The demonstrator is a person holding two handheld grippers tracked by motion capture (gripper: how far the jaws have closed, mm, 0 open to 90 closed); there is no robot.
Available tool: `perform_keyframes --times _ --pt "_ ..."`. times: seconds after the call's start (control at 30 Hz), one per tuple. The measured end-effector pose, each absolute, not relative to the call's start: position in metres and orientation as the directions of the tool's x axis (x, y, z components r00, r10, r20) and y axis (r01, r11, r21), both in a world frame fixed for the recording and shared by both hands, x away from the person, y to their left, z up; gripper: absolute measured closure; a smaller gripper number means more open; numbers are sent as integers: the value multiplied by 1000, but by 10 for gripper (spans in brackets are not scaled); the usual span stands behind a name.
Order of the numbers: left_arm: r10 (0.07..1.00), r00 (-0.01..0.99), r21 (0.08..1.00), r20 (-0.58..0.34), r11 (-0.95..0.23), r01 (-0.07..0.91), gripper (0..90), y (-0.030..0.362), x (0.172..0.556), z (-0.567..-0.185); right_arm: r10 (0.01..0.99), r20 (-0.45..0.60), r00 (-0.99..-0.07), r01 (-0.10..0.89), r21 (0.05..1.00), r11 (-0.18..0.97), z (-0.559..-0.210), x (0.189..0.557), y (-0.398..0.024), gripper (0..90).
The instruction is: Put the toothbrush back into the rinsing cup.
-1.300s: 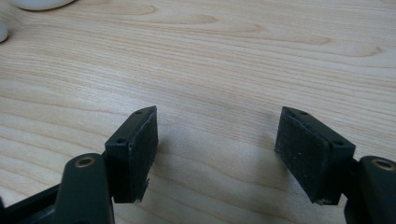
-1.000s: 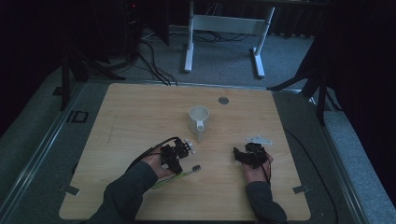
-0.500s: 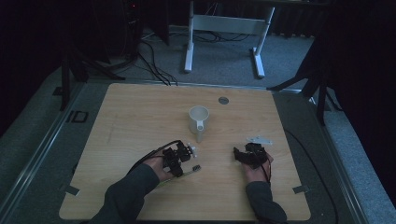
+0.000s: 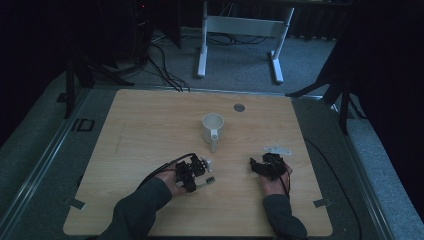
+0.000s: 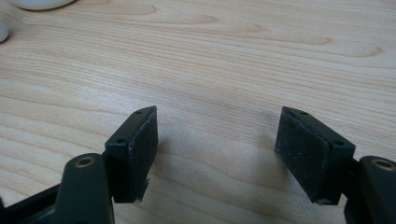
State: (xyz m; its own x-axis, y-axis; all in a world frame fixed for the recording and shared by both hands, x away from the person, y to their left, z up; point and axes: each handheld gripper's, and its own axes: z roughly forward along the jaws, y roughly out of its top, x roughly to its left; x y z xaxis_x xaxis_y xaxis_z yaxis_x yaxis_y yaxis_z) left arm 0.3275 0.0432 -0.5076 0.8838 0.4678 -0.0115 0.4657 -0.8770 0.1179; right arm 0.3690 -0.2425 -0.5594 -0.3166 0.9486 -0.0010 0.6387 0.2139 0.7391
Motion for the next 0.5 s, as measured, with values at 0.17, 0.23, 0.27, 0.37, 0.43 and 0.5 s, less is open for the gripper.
perform_keyframes --times 0.17,0.23,0.27,0.37,0.43,0.5 --pt "465 886 106 -7 -880 463 738 42 328 -511 948 -1 -317 638 739 214 -559 369 -242 294" --pt "463 887 98 -6 -882 461 745 42 329 -512 948 -1 -317 639 739 214 -559 369 -242 294" --pt "465 885 98 -7 -881 463 749 42 329 -512 948 -1 -317 639 739 214 -559 369 -242 294" --pt "461 887 88 -7 -883 460 765 42 329 -515 948 0 -318 639 739 214 -559 369 -242 294" --pt "461 887 88 -10 -883 460 772 41 329 -516 948 0 -318 639 739 214 -559 369 -242 293" --pt "464 886 91 -10 -882 463 782 41 330 -516 948 -1 -318 638 739 215 -559 369 -242 293"
